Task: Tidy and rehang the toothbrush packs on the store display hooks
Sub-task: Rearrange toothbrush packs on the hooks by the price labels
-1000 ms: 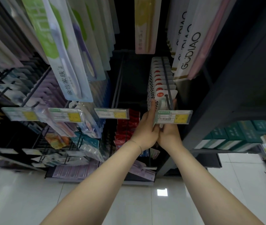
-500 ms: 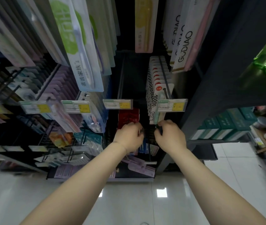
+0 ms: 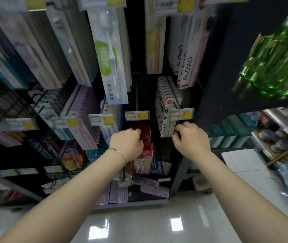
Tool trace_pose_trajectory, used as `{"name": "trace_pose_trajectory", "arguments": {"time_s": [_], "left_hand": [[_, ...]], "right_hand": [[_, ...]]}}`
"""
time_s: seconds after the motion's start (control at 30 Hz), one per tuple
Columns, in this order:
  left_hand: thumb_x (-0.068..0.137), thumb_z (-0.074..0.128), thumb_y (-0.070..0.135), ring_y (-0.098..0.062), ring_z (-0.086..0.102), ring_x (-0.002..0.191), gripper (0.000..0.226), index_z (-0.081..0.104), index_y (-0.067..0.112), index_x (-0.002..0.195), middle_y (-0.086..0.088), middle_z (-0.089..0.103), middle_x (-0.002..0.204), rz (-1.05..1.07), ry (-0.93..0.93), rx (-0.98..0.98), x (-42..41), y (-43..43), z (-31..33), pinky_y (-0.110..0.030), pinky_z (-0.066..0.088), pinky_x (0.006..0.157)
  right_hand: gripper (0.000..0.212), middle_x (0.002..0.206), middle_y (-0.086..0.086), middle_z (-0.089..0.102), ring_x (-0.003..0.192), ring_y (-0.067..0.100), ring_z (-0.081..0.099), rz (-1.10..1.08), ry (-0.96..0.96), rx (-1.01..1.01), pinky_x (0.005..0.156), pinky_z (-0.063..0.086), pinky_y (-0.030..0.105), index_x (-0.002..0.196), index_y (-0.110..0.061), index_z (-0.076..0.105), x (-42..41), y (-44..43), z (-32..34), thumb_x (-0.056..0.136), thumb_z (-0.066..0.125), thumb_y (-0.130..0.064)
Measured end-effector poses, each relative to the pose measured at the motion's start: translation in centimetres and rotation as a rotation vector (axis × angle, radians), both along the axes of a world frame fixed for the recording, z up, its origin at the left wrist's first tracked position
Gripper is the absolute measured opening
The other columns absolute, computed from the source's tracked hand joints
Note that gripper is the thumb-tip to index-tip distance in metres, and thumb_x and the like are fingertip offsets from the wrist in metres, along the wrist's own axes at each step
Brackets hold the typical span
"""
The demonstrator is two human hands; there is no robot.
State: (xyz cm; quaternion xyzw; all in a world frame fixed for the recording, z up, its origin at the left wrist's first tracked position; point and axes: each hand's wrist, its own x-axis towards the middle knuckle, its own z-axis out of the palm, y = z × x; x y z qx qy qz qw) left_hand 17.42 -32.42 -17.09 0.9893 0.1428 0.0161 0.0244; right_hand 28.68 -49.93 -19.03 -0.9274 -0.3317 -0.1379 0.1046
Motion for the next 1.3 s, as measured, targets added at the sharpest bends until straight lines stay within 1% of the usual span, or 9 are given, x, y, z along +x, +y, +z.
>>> {"name": "trace_pose_trajectory", "arguments": {"time_s": [0.13,0.33,0.53,0.7,0.77,0.83,1.03,1.17,1.3], "left_hand": [[0.096,0.041,0.039,-0.03,0.062,0.098,0.034,0.054,0.018,0.12,-0.006,0.062,0.112,-0.008,-0.102,0.009,0.4,-0.5,4.1,-0.035,0.047,0.069],[0.095,0.044,0.039,-0.029,0.062,0.098,0.034,0.054,0.019,0.12,-0.004,0.063,0.111,0.002,-0.193,-0.019,3.1,-1.5,8.8,-0.032,0.043,0.067],[0.095,0.051,0.032,-0.021,0.054,0.113,0.048,0.037,0.024,0.14,-0.005,0.054,0.131,-0.072,-0.377,-0.464,7.1,-2.6,12.0,-0.032,0.048,0.092],[0.097,0.05,0.021,0.007,0.037,0.122,0.061,0.021,0.031,0.15,0.003,0.04,0.146,-0.208,-0.68,-0.739,10.2,-4.8,13.4,-0.019,0.034,0.104],[0.097,0.05,0.019,0.027,0.029,0.111,0.067,0.015,0.036,0.151,0.006,0.034,0.148,-0.241,-0.753,-0.768,11.5,-5.3,13.8,-0.013,0.034,0.101],[0.096,0.05,0.014,0.034,0.026,0.104,0.073,0.01,0.042,0.15,0.007,0.031,0.149,-0.263,-0.787,-0.744,12.7,-5.4,14.3,-0.013,0.035,0.097],[0.094,0.048,0.011,0.006,0.048,0.103,0.084,-0.003,0.053,0.147,0.003,0.038,0.146,-0.241,-0.717,-0.711,14.7,-5.4,14.7,-0.02,0.047,0.091],[0.091,0.048,0.009,-0.016,0.05,0.123,0.089,-0.004,0.058,0.144,-0.001,0.038,0.147,-0.219,-0.698,-0.747,15.8,-4.8,15.1,-0.042,0.049,0.1],[0.088,0.047,0.013,-0.029,0.057,0.113,0.08,0.009,0.052,0.146,-0.003,0.039,0.146,-0.133,-0.655,-0.794,17.3,-4.0,15.8,-0.046,0.049,0.098]], "right_hand": [[0.023,0.093,0.009,0.064,0.09,0.029,0.056,-0.007,-0.056,0.094,0.062,0.041,0.034,0.093,-0.007,0.068,0.0,0.1,3.4,0.086,0.053,-0.024],[0.023,0.094,0.009,0.061,0.091,0.03,0.056,-0.004,-0.14,0.204,0.062,0.044,0.036,0.093,-0.007,0.065,1.8,0.4,7.8,0.086,0.053,-0.024],[0.042,0.118,0.014,0.051,0.105,0.031,0.053,0.001,-0.038,0.505,0.079,0.049,0.038,0.127,-0.006,0.049,4.5,1.1,11.2,0.087,0.054,-0.016],[0.06,0.151,0.007,0.027,0.136,0.02,0.035,0.11,0.259,0.922,0.111,0.035,0.037,0.15,-0.017,0.019,5.8,1.7,12.0,0.096,0.047,-0.016],[0.063,0.156,0.0,0.019,0.143,0.015,0.023,0.176,0.305,0.973,0.116,0.028,0.041,0.152,-0.023,0.011,6.4,2.0,12.0,0.099,0.044,-0.019],[0.063,0.158,-0.004,0.014,0.145,0.009,0.016,0.237,0.29,0.972,0.119,0.022,0.039,0.153,-0.024,0.007,7.0,2.3,12.3,0.1,0.043,-0.019],[0.068,0.161,-0.005,0.008,0.146,0.004,0.007,0.278,0.294,0.966,0.121,0.014,0.032,0.153,-0.025,0.002,8.9,3.1,12.8,0.1,0.044,-0.021],[0.071,0.16,-0.003,0.009,0.146,0.007,0.009,0.273,0.289,0.923,0.117,0.014,0.027,0.152,-0.028,-0.001,9.9,3.8,13.0,0.099,0.046,-0.023],[0.073,0.159,0.0,0.012,0.146,0.013,0.014,0.259,0.318,0.92,0.117,0.02,0.035,0.15,-0.036,-0.003,10.9,4.6,13.3,0.098,0.047,-0.025]]}}
